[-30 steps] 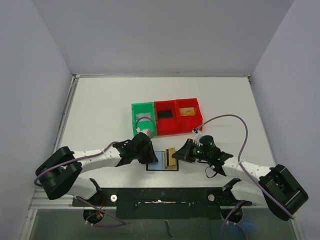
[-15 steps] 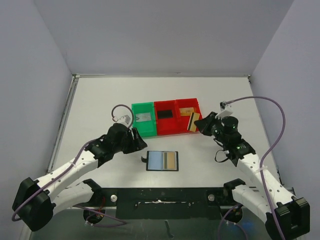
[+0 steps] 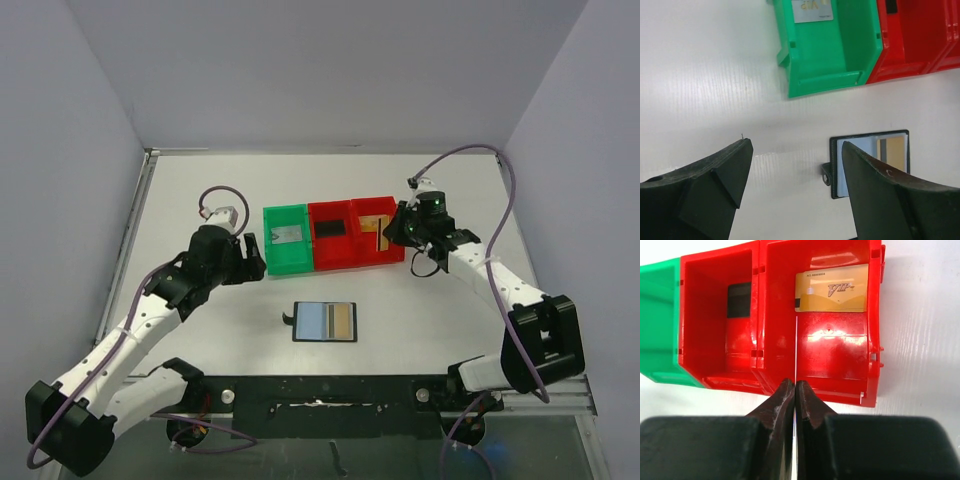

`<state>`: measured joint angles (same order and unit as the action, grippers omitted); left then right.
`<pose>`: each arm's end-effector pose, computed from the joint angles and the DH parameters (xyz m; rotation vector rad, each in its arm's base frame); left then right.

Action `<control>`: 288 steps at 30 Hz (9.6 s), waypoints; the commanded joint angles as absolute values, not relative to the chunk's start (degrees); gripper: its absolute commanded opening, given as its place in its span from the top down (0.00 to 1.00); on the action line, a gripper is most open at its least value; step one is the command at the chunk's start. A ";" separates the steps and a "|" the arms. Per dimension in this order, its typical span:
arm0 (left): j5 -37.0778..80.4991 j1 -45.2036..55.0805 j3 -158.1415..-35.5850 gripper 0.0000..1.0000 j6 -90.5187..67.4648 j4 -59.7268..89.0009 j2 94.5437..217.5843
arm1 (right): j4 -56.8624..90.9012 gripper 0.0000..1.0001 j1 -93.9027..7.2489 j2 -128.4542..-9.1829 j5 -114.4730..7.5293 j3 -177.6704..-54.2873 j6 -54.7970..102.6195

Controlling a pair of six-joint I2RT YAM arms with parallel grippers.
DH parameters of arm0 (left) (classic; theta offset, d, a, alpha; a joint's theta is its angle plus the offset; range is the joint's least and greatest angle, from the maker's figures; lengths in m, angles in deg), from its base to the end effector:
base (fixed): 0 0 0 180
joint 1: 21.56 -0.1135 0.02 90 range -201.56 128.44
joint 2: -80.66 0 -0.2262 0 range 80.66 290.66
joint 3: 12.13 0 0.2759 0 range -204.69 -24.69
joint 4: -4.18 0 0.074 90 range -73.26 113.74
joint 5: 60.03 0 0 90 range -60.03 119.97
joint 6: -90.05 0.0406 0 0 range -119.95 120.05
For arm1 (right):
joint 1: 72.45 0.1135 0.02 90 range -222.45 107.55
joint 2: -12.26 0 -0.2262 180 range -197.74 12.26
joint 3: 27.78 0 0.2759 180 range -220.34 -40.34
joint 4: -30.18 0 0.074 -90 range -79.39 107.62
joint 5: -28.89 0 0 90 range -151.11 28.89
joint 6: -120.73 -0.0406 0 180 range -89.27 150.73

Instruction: Take the credit cards out of the card holder

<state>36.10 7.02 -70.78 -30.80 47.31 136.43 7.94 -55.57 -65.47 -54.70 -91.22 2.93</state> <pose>0.2265 -0.1185 0.2405 -0.1028 2.3022 -0.4223 0.3156 0.1005 0.1984 0.1516 2.2553 0.5496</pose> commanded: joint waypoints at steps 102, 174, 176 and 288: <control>42.37 4.24 -67.08 0.27 -23.59 42.23 135.65 | 11.68 1.00 -53.22 -84.41 -49.55 -101.83 93.87; 24.07 3.05 -63.55 0.23 -27.08 34.85 132.31 | 29.72 0.00 -52.58 -34.84 -43.82 -63.44 -13.82; 20.12 3.05 -61.32 0.23 -32.08 30.50 132.80 | 29.55 0.05 -50.79 -36.07 -43.12 -61.18 -19.71; 15.52 25.46 -52.43 0.72 -61.97 -1.52 167.25 | 14.49 0.77 -23.76 -62.75 -64.43 -66.86 -37.61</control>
